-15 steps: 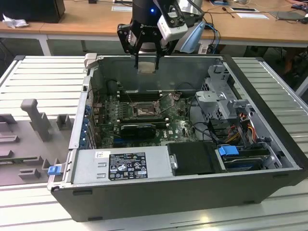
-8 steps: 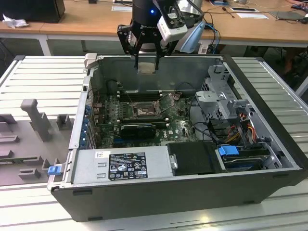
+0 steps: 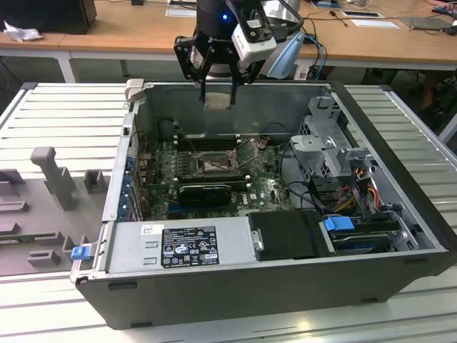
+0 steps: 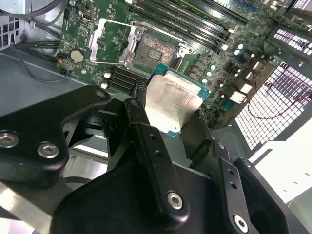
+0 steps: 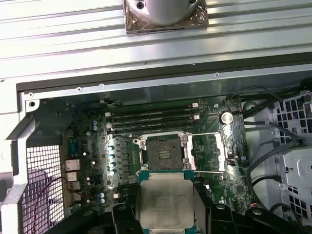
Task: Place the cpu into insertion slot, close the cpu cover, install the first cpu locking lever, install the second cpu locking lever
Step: 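Place the cpu into insertion slot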
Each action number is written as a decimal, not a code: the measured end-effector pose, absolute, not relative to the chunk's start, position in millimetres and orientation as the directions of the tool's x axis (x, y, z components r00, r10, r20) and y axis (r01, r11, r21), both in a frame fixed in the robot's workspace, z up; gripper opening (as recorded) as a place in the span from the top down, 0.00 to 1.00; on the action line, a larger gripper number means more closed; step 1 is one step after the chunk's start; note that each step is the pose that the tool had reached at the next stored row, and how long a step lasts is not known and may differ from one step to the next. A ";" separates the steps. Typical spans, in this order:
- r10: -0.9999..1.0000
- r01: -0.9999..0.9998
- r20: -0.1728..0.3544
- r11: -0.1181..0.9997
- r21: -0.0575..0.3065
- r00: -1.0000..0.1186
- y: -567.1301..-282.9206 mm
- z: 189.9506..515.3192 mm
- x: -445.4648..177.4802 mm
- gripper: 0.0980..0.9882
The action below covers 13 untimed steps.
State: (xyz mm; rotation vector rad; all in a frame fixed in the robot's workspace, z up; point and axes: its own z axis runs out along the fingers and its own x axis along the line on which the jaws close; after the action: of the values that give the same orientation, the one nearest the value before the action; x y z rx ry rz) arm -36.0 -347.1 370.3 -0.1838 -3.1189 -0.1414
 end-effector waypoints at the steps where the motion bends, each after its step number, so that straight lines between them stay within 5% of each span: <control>1: 0.124 0.125 0.019 0.988 0.089 -0.992 -347.2 370.3 -36.0 0.52; 13: 0.182 0.183 0.019 0.979 0.089 -0.983 -347.2 370.3 -36.0 0.52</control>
State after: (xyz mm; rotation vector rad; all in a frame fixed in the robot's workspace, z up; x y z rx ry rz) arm -36.0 -347.2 370.3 -0.2868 -3.1141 -0.1421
